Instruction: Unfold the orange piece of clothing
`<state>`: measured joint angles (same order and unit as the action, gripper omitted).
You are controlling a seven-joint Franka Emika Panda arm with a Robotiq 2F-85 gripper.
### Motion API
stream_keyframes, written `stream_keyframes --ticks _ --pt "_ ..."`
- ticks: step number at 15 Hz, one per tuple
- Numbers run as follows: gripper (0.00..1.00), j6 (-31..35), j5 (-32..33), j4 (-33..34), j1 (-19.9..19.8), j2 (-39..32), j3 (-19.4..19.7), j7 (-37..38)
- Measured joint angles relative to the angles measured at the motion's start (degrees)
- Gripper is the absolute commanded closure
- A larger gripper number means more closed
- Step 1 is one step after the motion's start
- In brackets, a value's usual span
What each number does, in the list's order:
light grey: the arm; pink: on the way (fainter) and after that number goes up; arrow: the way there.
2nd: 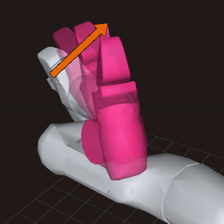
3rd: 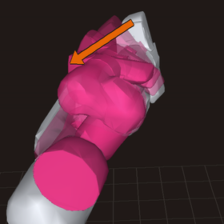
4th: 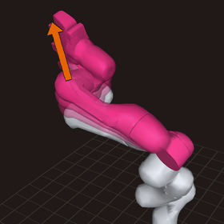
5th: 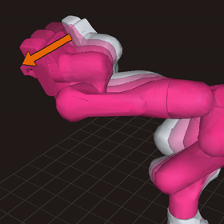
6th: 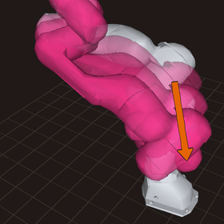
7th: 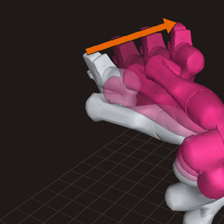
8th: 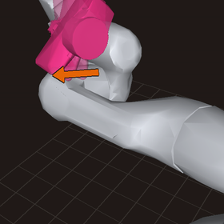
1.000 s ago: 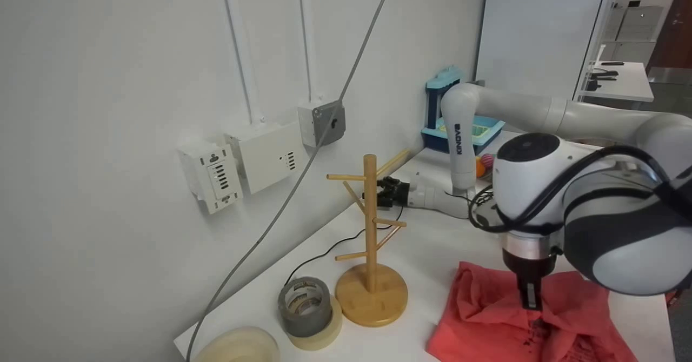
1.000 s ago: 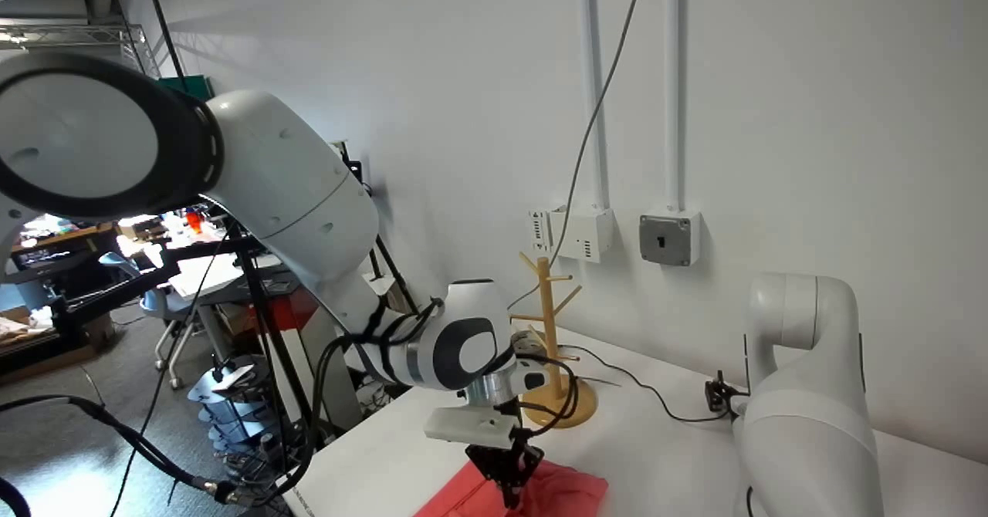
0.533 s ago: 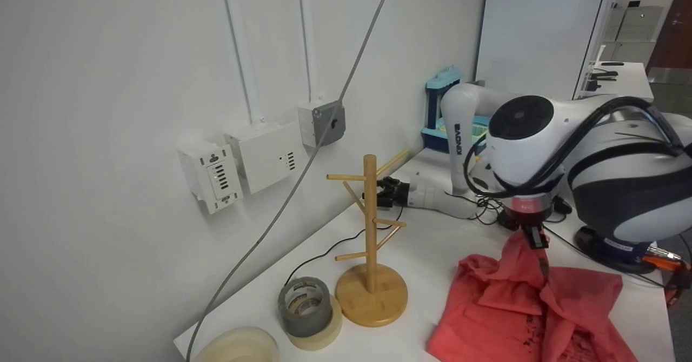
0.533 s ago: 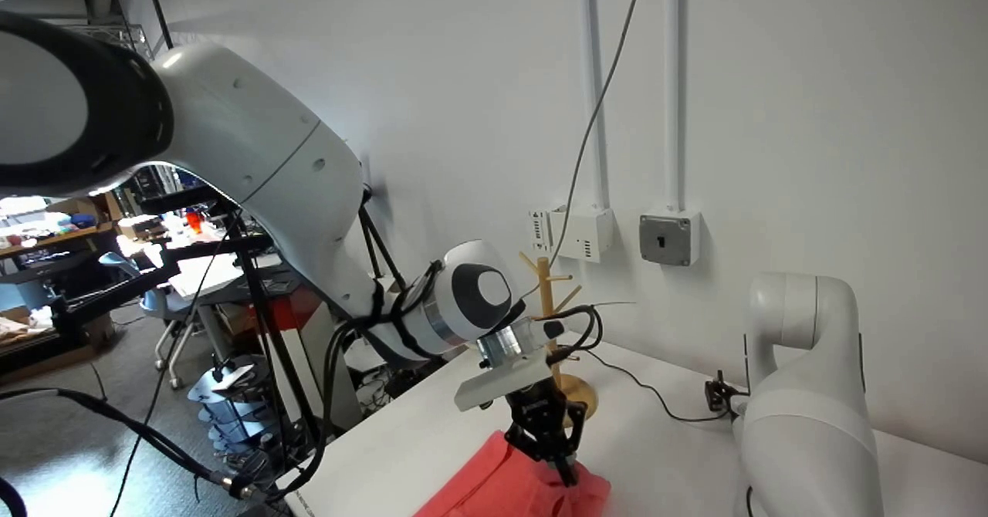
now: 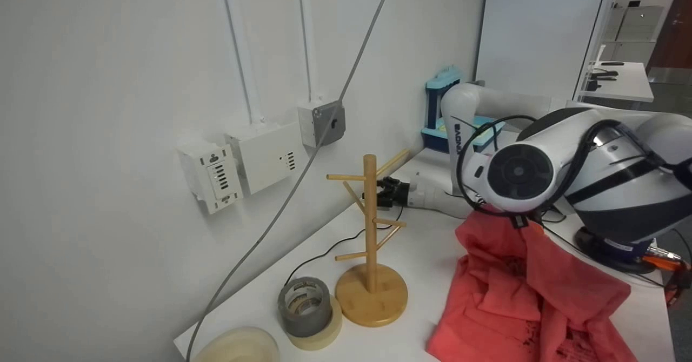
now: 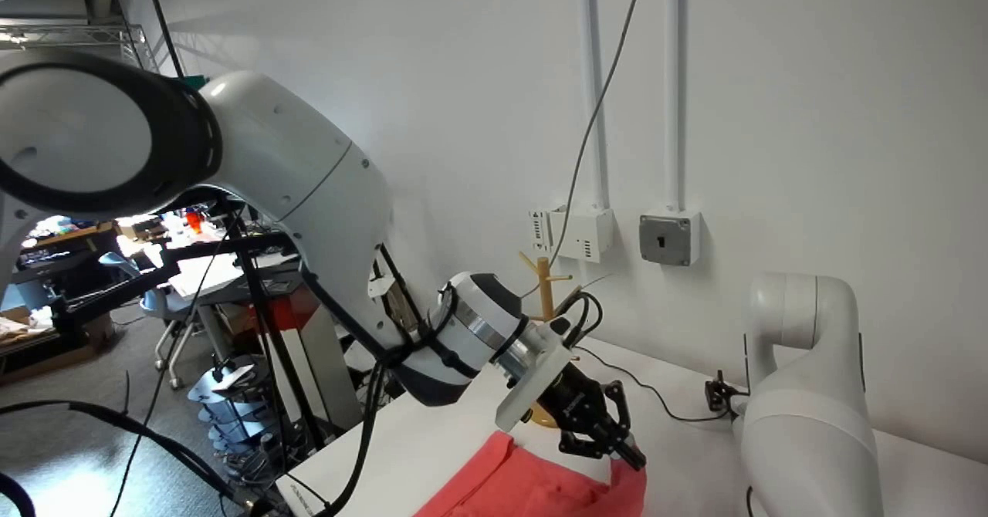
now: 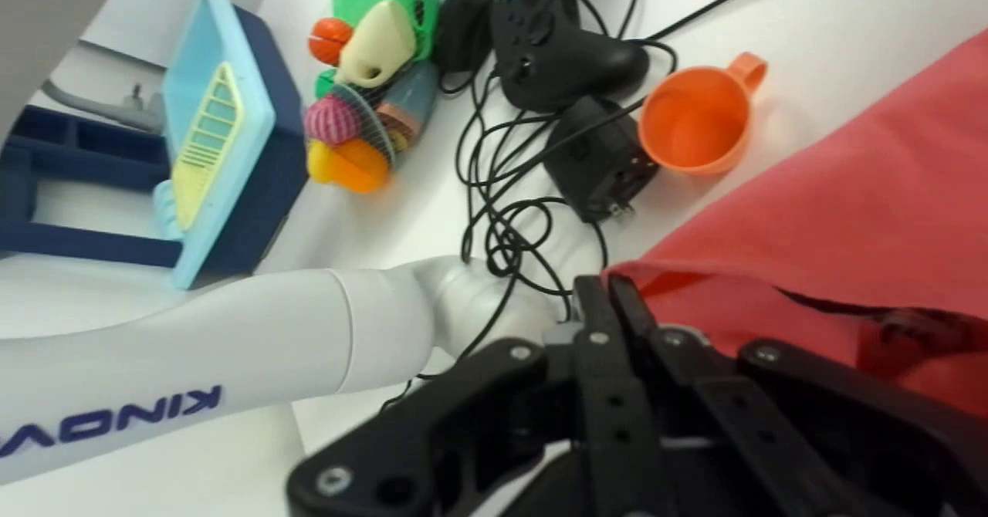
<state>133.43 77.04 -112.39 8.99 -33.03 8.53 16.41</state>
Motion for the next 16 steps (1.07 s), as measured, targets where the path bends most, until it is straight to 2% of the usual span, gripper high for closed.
stream_keyframes --ticks 1,5,8,10,13,16 --pt "0.7 -1.11 3.85 0.71 0.0 -1.11 -0.05 3.06" --pt "0.4 -10.38 14.98 2.74 0.01 -4.98 -1.49 14.04" --pt "0.16 -17.59 16.31 3.37 -0.16 -6.62 -3.7 18.08" --pt "0.01 -19.25 14.34 3.46 -1.1 -6.72 -5.64 18.43" --pt "0.0 -19.15 8.5 3.48 -3.22 -5.65 -8.35 17.04" --pt "0.0 -16.7 0.42 2.88 -5.63 -2.52 -10.81 11.76"
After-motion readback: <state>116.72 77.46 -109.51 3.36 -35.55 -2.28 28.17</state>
